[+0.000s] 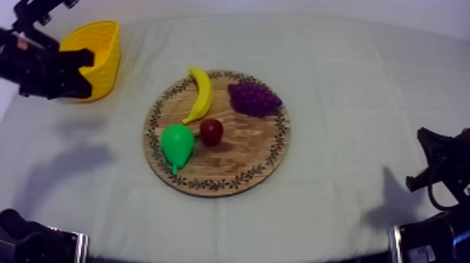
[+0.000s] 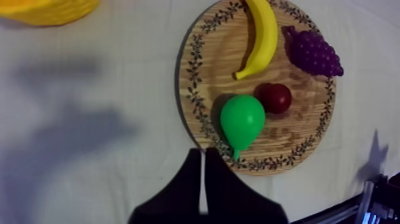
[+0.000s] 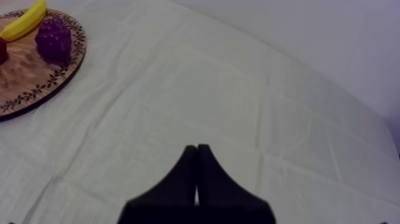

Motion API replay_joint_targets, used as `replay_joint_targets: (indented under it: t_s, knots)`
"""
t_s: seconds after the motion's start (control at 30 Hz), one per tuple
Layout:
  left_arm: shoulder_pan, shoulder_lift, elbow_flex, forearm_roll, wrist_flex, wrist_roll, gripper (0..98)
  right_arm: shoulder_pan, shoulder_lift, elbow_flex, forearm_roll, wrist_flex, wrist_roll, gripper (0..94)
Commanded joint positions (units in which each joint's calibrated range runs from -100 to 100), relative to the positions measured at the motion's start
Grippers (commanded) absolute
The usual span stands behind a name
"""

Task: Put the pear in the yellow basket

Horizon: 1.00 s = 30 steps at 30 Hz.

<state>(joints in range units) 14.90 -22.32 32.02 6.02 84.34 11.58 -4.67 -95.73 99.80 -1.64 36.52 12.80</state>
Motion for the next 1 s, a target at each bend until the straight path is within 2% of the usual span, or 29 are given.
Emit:
replay_joint_targets:
  t_s: [0.0, 0.23, 0.4, 0.67, 0.8, 0.97]
  knots:
    - [2.13, 6.10, -6.09, -0.58, 0.71, 0.65, 0.0, 0.00, -0.03, -0.02, 0.01, 0.02, 0.02, 0.2]
    - [7.22, 15.87, -15.37, -2.24, 2.06, 2.17, 0.0, 0.00, -0.03, -0.02, 0.01, 0.02, 0.02, 0.2]
    - [9.08, 20.30, -18.80, -3.12, 2.25, 3.89, 1.7, 0.00, -0.03, -0.02, 0.01, 0.02, 0.02, 0.2]
    - [9.92, 22.69, -19.60, -3.95, 2.30, 5.36, 23.4, 0.00, -0.03, -0.02, 0.01, 0.02, 0.02, 0.2]
    - [10.22, 23.22, -19.87, -3.78, 2.30, 5.48, 30.1, 0.00, -0.03, -0.02, 0.01, 0.02, 0.02, 0.2]
    - [10.37, 23.44, -19.85, -3.18, 2.30, 5.37, 44.2, 0.00, -0.03, -0.02, 0.01, 0.02, 0.02, 0.2]
